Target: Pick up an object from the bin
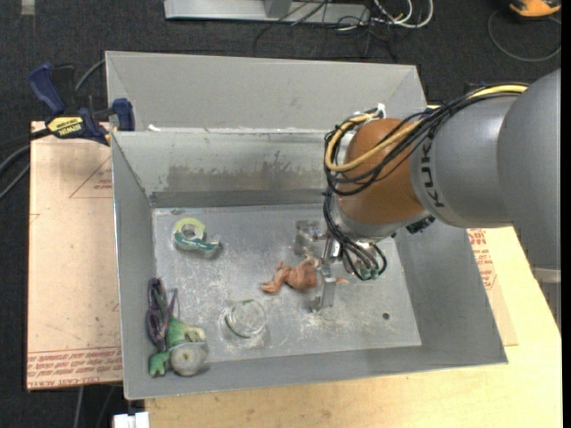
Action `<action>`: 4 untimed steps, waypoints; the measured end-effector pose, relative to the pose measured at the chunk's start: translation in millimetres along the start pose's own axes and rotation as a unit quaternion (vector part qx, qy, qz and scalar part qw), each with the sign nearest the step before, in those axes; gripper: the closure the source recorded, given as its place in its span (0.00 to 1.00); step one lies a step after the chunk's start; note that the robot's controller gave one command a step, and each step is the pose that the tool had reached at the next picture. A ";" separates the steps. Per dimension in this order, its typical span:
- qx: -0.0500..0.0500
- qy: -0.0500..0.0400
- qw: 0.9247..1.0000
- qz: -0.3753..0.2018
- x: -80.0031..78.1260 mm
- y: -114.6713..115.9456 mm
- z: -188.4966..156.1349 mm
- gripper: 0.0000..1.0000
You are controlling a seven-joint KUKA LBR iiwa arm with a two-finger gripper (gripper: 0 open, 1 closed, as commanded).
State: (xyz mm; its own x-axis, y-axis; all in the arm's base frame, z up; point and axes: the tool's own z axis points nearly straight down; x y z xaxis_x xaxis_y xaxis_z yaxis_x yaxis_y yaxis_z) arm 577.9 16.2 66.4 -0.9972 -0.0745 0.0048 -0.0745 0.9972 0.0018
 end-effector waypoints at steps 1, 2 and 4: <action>-0.001 -0.003 1.000 0.030 3.3 6.3 -2.4 0.00; -0.001 -0.001 1.000 0.001 -0.5 0.6 -0.3 1.00; -0.001 0.000 1.000 0.001 0.0 0.6 -2.1 1.00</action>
Offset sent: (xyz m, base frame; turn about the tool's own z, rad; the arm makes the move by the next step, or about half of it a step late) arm 0.0000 0.0000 0.0000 0.0000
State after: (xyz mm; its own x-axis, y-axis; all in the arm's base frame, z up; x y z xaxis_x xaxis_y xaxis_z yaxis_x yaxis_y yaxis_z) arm 577.8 16.9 68.4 -0.9974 -0.0722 0.0045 -0.0722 0.9974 0.0034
